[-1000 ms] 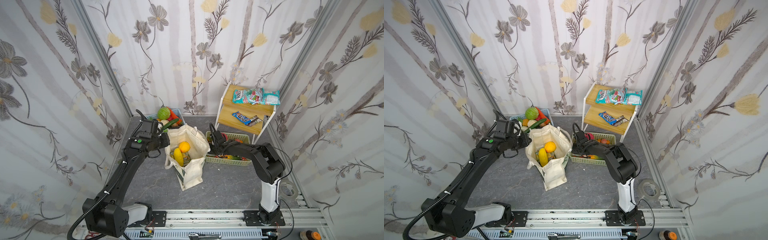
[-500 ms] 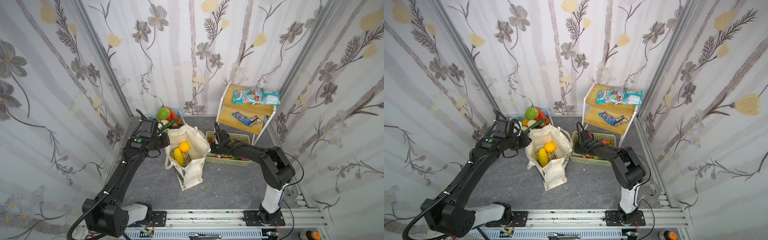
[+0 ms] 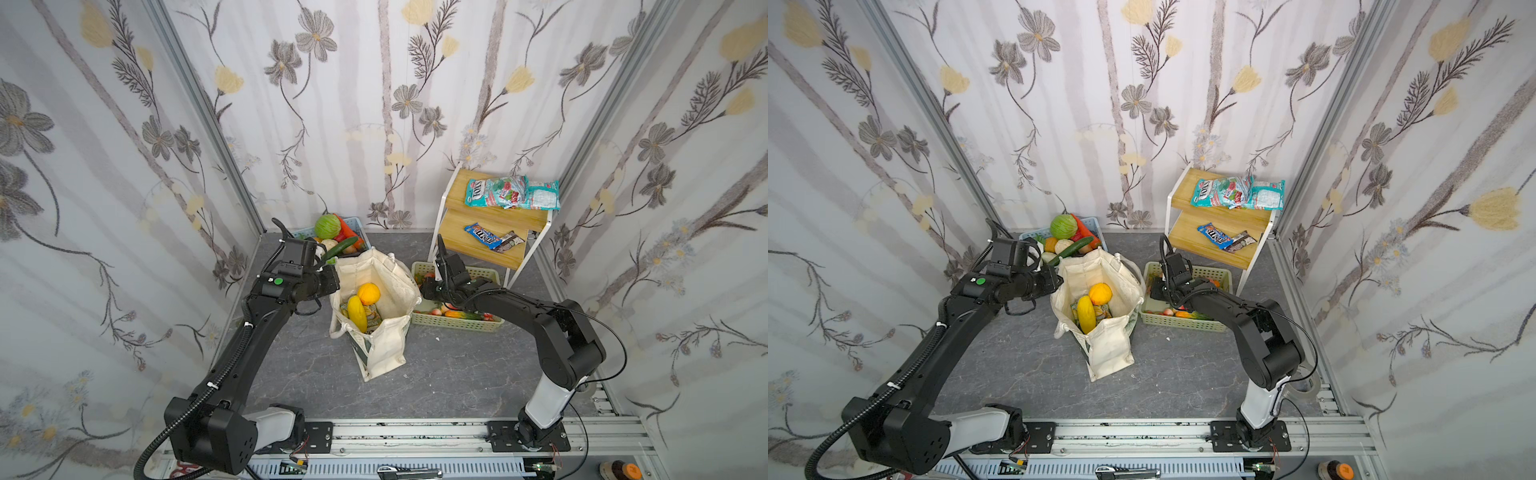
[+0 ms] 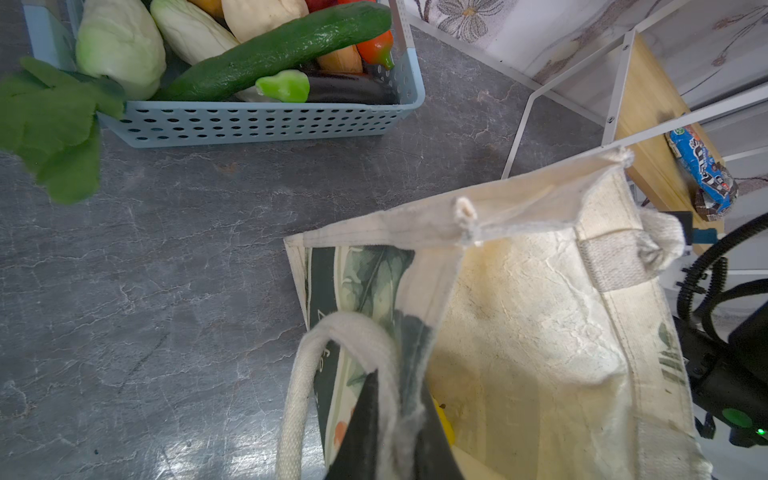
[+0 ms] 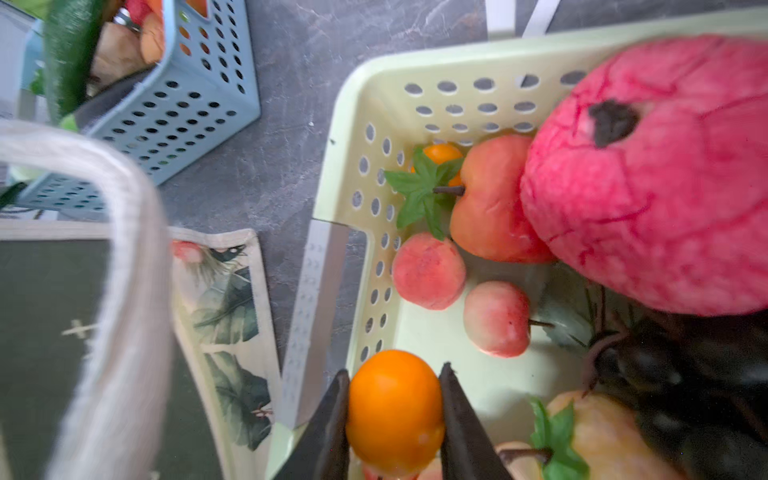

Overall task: Place the food into the grocery bag and tie it
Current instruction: 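Close the right gripper on the small orange fruit and lift it, then carry the small orange fruit over the open tote bag with the right gripper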

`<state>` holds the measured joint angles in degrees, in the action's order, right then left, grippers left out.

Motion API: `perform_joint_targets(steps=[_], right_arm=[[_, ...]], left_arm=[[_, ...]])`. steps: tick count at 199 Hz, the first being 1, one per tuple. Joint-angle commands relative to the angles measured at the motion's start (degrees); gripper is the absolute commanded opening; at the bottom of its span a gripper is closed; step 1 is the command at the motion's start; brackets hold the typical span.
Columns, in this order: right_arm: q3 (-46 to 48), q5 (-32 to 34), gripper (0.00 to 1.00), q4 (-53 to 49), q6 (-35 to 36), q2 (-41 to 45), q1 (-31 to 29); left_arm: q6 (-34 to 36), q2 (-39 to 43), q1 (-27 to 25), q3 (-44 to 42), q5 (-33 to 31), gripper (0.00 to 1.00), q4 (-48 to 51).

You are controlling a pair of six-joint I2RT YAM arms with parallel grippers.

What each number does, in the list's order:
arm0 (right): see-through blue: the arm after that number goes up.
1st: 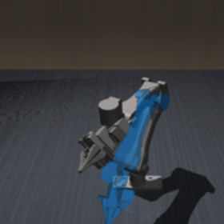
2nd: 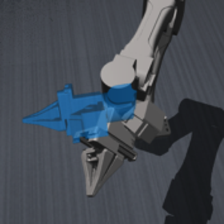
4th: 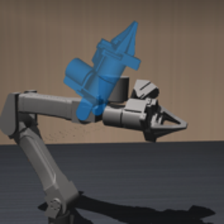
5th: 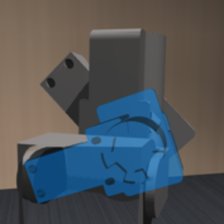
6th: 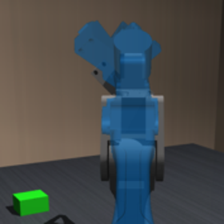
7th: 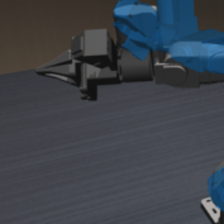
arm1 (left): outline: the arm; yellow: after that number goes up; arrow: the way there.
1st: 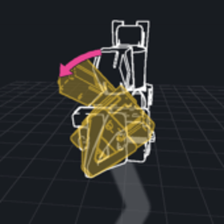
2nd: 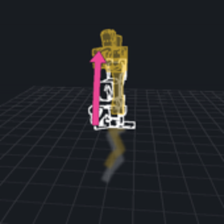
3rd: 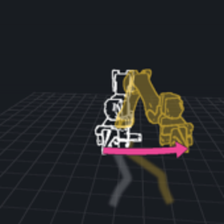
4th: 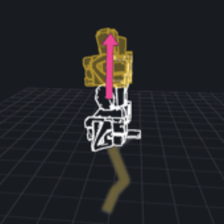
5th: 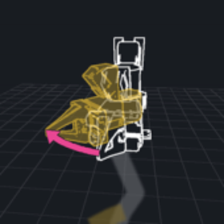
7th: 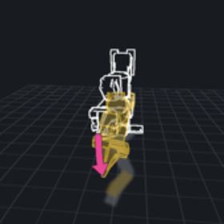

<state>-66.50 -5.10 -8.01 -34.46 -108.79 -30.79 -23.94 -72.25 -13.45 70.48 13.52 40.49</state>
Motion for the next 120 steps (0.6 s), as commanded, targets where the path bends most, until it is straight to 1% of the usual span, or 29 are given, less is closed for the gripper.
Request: perform_joint_targets(steps=[1, 45, 70, 120], right_arm=[[-1.14, -0.77, 0.32, 0.06, -0.24, 3.18, 0.02], [-4.6, -0.54, 0.33, -3.03, 1.04, 9.42, 0.08], [-5.77, -2.34, 0.33, -3.07, 1.32, 12.48, -0.41], [-10.06, -7.36, 0.34, -3.05, 2.33, 13.79, -5.47]], left_arm=[[0.43, -1.03, 0.02, -0.12, 0.61, 0.0, -2.17], [0.22, -1.16, -0.17, -0.25, 0.89, 0.0, -2.74], [0.13, -1.23, -0.3, -0.44, 0.88, 0.0, -2.93], [-0.31, -1.5, -0.53, -0.52, 1.06, 0.0, -3.53]])
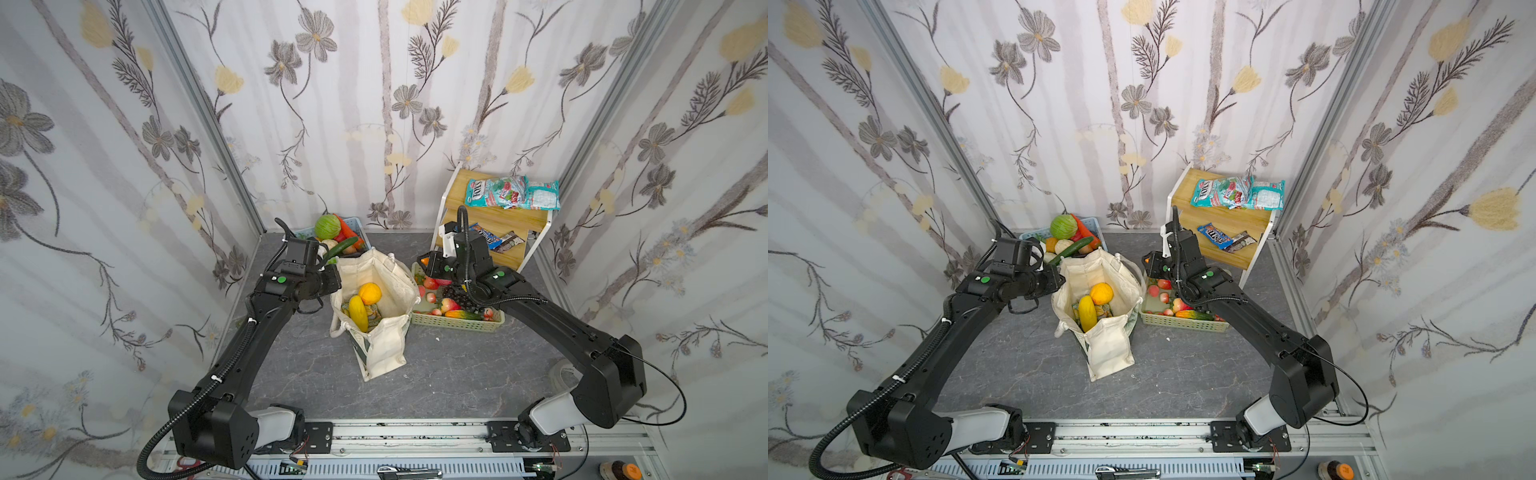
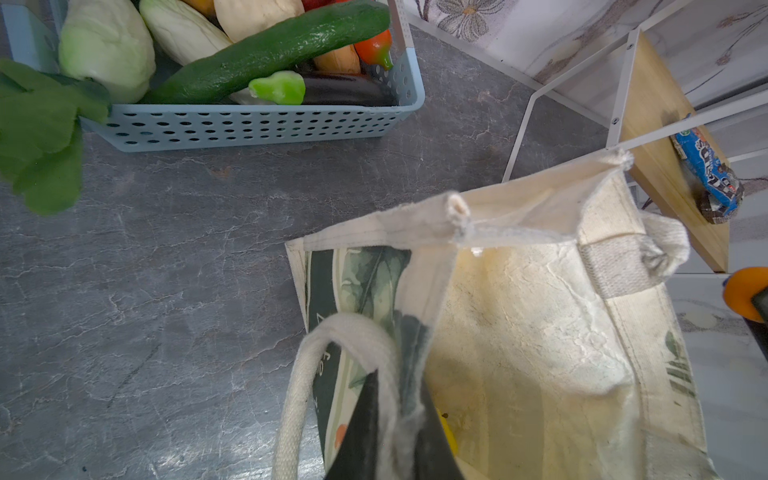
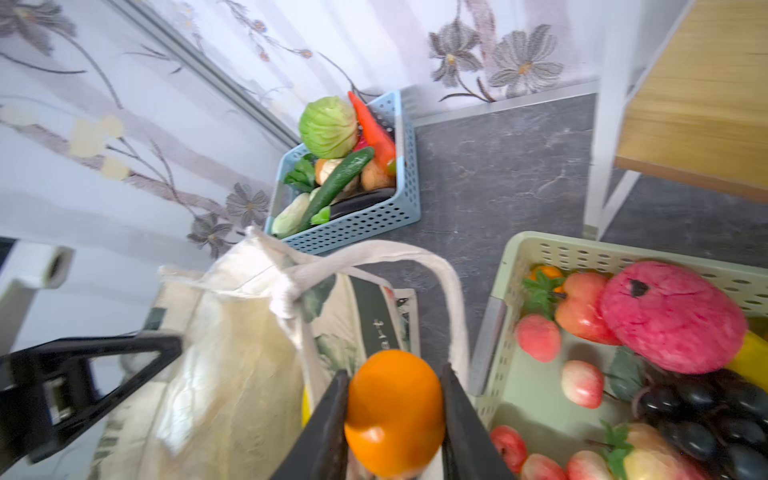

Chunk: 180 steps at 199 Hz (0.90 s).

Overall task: Place the food into the grocery bag and tie it
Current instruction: 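Carry the small orange fruit over the open tote bag with the right gripper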

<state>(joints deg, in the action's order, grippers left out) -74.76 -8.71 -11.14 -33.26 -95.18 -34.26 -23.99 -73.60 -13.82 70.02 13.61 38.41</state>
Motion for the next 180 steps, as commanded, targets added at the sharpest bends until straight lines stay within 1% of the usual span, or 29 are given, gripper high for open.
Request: perform_joint_targets(steps=[1, 67, 111, 156, 160, 180], right_arm=[[-1.88, -3.85, 0.34, 0.11, 1.15, 0.08, -2.15], [-7.09, -8.38, 0.35, -0.37, 4.36, -4.47, -9.91], [-9.56, -8.25, 0.35, -2.34, 5.9, -9.58, -12.44], [-11.52, -7.71, 0.37, -4.81, 7.29, -14.54, -12.8], [-11.75, -7.65, 0.37, -5.09, 7.53, -15.11, -14.53], [-12.89, -6.58, 0.37, -6.46, 8.11, -17.35, -15.28]], left_arm=[[-0.27, -0.14, -0.2, -0.06, 0.98, 0.0, -1.48], [-0.27, 0.33, -0.33, -0.37, 0.52, 0.0, -1.46], [-0.4, 0.57, -0.45, -0.41, 0.53, 0.0, -1.46], [-0.47, 0.54, -0.53, -0.43, 0.37, 0.0, -1.4], [-0.46, 0.56, -0.55, -0.34, 0.42, 0.0, -1.37], [-0.47, 0.48, -0.63, -0.25, 0.37, 0.0, -1.41]])
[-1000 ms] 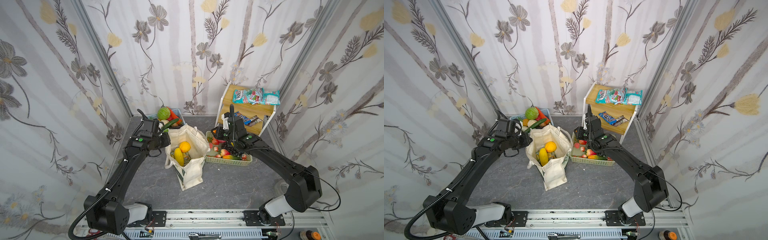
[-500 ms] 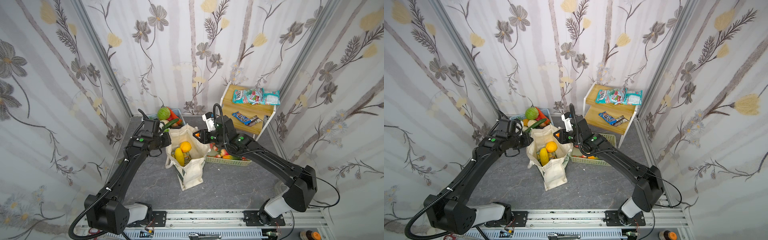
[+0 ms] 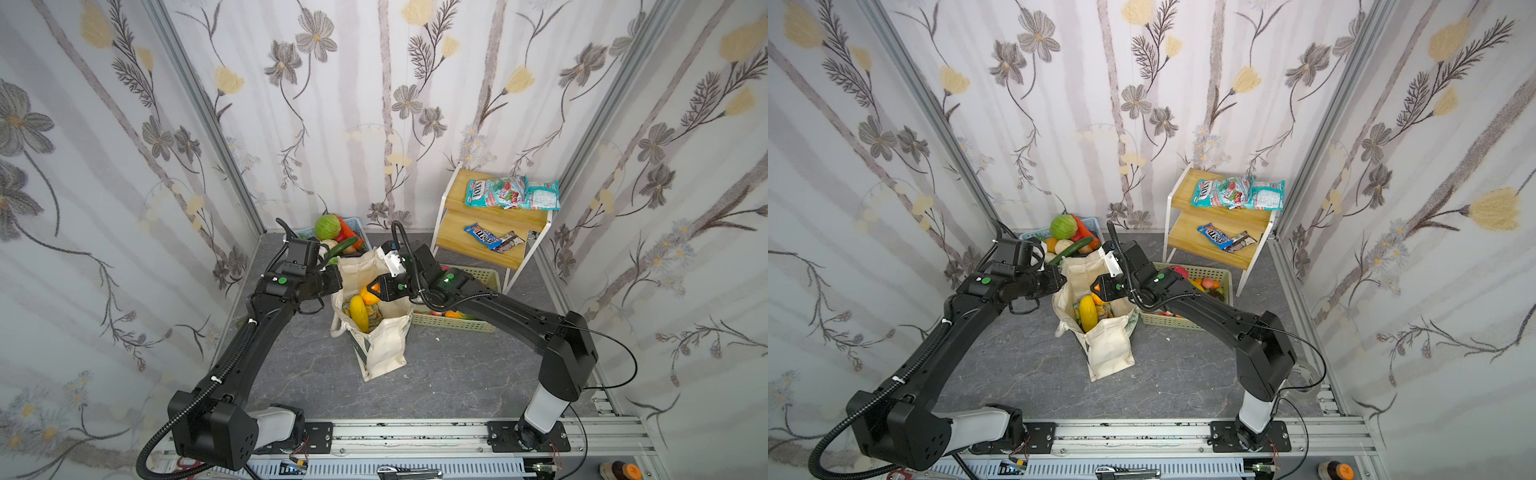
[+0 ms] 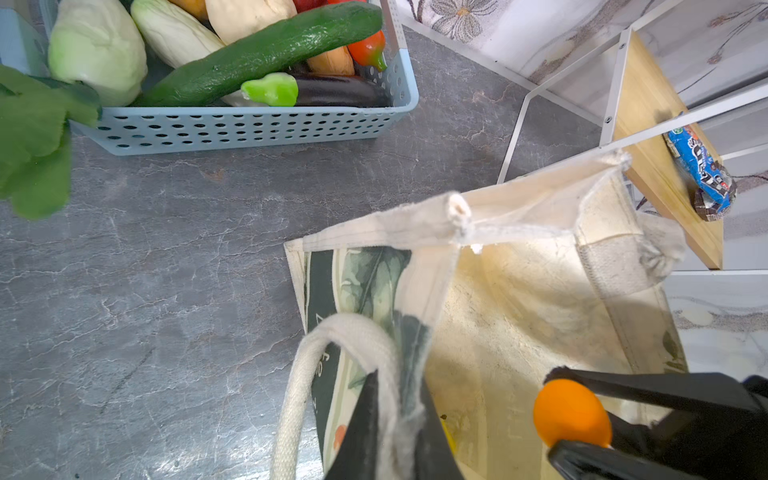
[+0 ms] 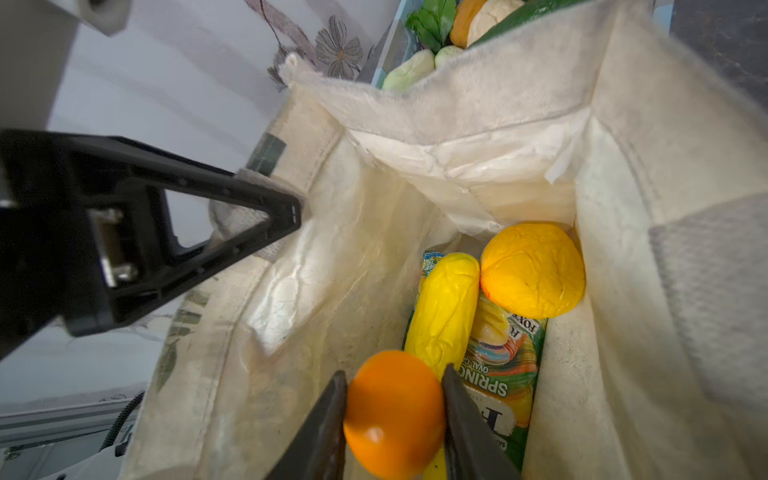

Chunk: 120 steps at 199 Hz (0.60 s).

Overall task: Place the food into the grocery bag and tie it
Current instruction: 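Carry the small orange fruit over the open tote bag with the right gripper, then lower the orange fruit into the bag and open the right gripper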

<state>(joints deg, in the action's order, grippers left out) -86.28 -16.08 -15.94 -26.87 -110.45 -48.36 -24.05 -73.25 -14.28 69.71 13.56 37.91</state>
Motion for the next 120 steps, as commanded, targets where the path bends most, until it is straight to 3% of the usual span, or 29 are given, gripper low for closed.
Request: perform_joint_targets(steps=[1, 120], right_arm=[[-1.49, 0.79, 0.37, -1.73, 1.73, -2.14, -1.2], [-4.03, 2.87, 0.41, -2.83, 0.53, -12.94, -2.8]], left_arm=[[-0.43, 0.13, -0.19, 0.06, 0.41, 0.0, -0.91], [-0.12, -0.06, -0.31, 0.25, 0.24, 0.0, -0.82]])
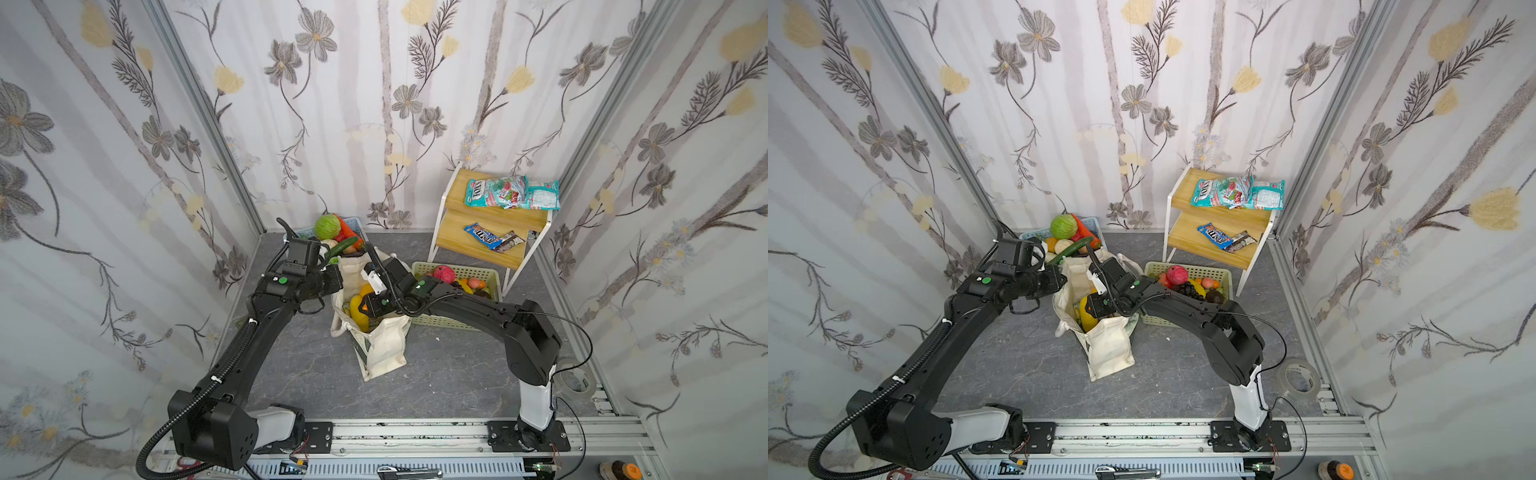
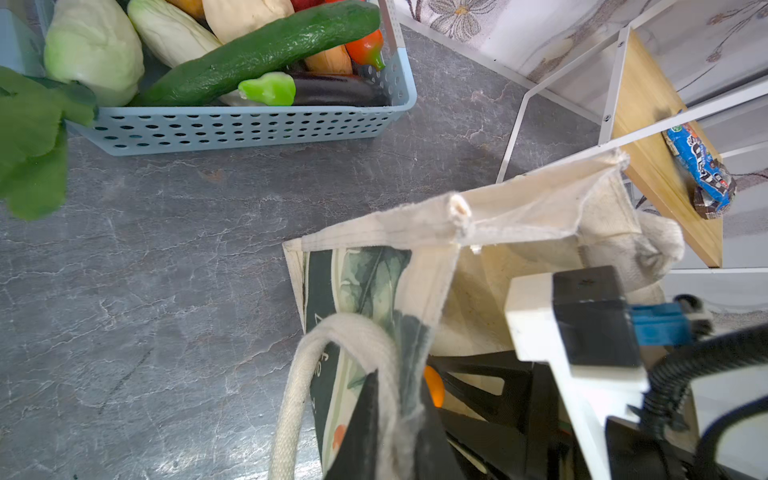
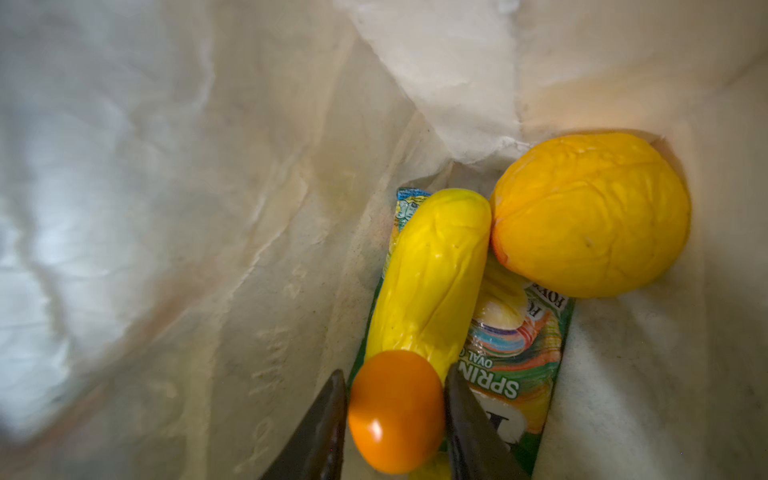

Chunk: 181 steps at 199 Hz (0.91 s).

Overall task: Place the food into the grocery bag and tie it
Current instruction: 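Lower the orange fruit into the bag and open the right gripper, then raise the right gripper out of the bag back over the fruit basket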

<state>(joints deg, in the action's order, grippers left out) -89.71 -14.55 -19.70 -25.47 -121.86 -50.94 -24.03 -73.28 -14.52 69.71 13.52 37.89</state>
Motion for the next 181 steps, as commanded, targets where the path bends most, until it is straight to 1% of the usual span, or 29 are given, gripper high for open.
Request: perform_joint_targets(steps=[1, 13, 30, 50, 68, 78, 116, 181], right_arm=[[-0.62, 1.35, 0.41, 0.91, -0.88, -1.67, -0.22], [-0.68, 1.33, 0.42, 0.93, -1.09, -2.55, -0.22], [-0.73, 1.32, 0.46, 0.94, -1.49, -3.62, -0.24], [-0.95, 1.52, 0.53, 0.64, -1.59, -4.54, -0.21], [-1.11, 1.48, 0.63, 0.29, -1.52, -4.49, -0.22], [-1.09, 1.53, 0.66, 0.15, -1.5, -4.12, -0.21], [-0.61, 1.8, 0.69, 0.11, -1.33, -0.17, 0.31], [2.37, 2.84, 0.72, 0.01, -0.43, 12.62, 3.03]], left_arm=[[-0.14, -0.03, -0.11, 0.25, 0.28, 0.0, -0.8], [-0.09, -0.03, -0.11, 0.33, 0.28, 0.0, -0.8], [0.05, -0.12, -0.09, 0.42, 0.26, 0.0, -0.61], [0.04, -0.14, -0.07, 0.51, 0.19, 0.0, -0.54], [0.15, -0.14, -0.09, 0.64, 0.19, 0.0, -0.45], [0.17, -0.11, -0.12, 0.74, 0.1, 0.0, -0.4], [0.21, -0.37, -0.07, 1.21, -0.03, 0.0, -0.02], [0.13, -0.7, -0.09, 0.95, -0.16, 0.0, -0.27]])
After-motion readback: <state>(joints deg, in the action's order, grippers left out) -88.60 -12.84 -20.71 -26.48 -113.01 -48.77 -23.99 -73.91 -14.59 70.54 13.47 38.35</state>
